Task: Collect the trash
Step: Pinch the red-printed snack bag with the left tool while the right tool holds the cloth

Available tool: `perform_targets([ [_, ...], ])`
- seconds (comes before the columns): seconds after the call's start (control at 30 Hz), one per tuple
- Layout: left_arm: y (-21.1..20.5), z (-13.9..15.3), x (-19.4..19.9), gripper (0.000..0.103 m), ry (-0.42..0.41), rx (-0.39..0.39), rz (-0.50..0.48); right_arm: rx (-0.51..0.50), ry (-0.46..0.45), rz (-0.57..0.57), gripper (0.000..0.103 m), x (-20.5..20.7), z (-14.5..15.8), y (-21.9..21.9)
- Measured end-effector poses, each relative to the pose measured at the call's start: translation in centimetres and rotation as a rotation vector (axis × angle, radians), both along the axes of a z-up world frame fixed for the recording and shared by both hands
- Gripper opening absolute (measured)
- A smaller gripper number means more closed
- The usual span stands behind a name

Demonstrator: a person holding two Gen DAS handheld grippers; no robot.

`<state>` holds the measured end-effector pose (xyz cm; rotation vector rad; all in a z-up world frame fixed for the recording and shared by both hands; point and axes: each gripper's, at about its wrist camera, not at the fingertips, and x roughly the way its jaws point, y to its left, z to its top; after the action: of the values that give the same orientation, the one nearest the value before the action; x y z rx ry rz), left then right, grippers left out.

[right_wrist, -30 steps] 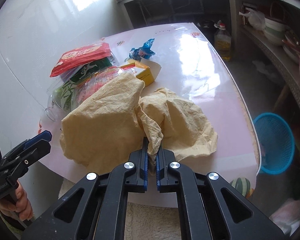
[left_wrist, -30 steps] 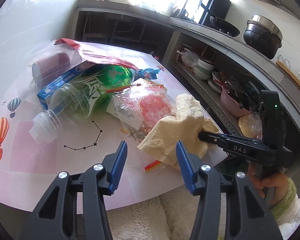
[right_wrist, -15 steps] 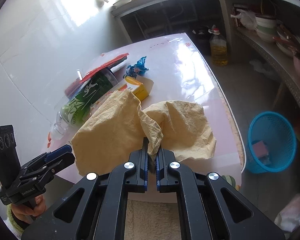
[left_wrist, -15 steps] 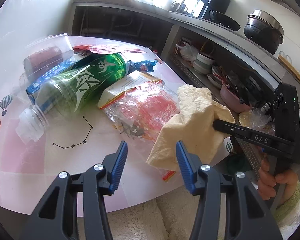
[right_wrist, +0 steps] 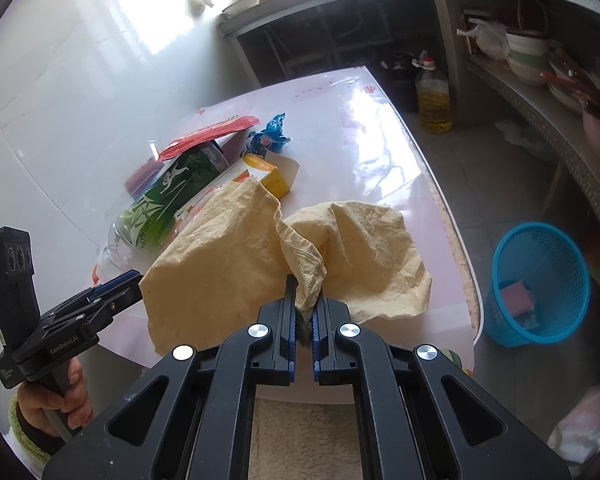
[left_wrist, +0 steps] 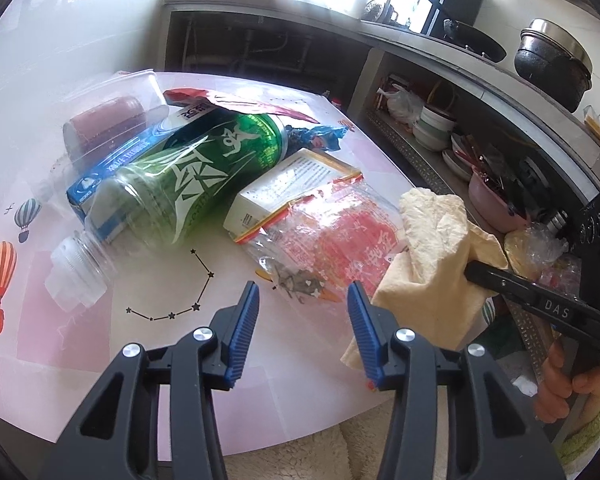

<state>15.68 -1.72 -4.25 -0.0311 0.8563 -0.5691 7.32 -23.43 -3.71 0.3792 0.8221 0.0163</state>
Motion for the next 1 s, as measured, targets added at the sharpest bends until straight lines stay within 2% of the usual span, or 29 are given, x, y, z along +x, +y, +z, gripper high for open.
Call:
perform_targets([
  [0.2,0.7,-0.6,0.7,0.045,0.057,0.002,0.025,0.005,0.024,-0.002,0.005,0.2,-0.9,-0.2],
  [0.37,1.7,-0.8,1.4,0.045,0.112,-0.042,0.049,-0.008,0.044,-0.001,0.005,0.5,-1.6,-0.1],
  [0.5,2.5,-1.2,2.0,0.047,0.18,-0.119,0.061,-0.034,0.066,0.003,0.005,0.7,-2.1,0.1],
  [0.67,3.5,-1.8,2.5,0.056,0.265,-0.223,0.07,-0.073,0.07,0.013,0.005,0.7,-2.4,0.5],
  [1.0,3.3,-3.4,3.8,0.061,0.407,-0.381,0.062,-0.097,0.073,0.021,0.005,0.9,-2.6,0.8],
])
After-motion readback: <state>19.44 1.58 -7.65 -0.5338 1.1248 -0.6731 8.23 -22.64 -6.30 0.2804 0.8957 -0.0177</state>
